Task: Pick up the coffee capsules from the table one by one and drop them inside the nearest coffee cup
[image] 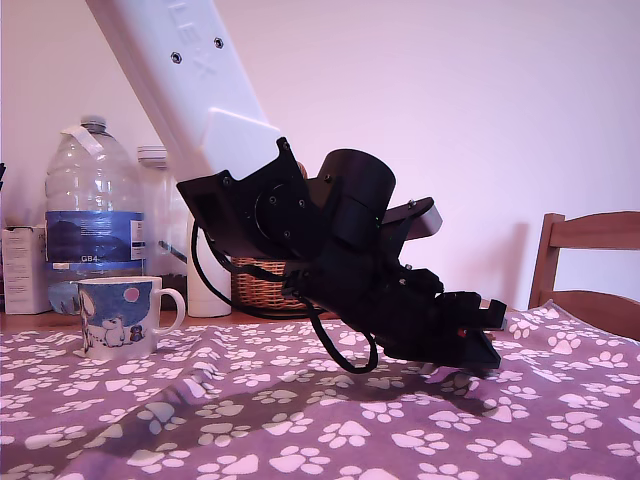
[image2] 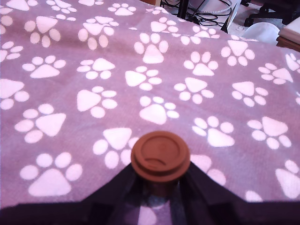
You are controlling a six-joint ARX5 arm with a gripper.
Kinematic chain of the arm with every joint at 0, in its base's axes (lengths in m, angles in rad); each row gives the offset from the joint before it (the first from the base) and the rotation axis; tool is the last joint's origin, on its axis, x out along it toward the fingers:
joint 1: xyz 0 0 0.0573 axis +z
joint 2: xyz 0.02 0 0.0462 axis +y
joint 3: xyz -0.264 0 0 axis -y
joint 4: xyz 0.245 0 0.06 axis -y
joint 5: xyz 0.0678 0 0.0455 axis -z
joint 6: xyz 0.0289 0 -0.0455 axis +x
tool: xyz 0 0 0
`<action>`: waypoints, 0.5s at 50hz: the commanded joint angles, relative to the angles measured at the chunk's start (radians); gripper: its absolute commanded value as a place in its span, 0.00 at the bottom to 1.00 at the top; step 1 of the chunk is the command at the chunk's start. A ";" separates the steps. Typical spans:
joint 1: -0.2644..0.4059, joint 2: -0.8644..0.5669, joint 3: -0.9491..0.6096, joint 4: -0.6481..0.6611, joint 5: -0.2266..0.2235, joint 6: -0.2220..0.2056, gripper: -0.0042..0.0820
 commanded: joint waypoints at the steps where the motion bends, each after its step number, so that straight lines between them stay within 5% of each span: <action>1: -0.006 -0.034 -0.043 0.024 0.000 -0.002 0.13; 25: 0.034 -0.183 -0.303 0.307 -0.039 -0.004 0.13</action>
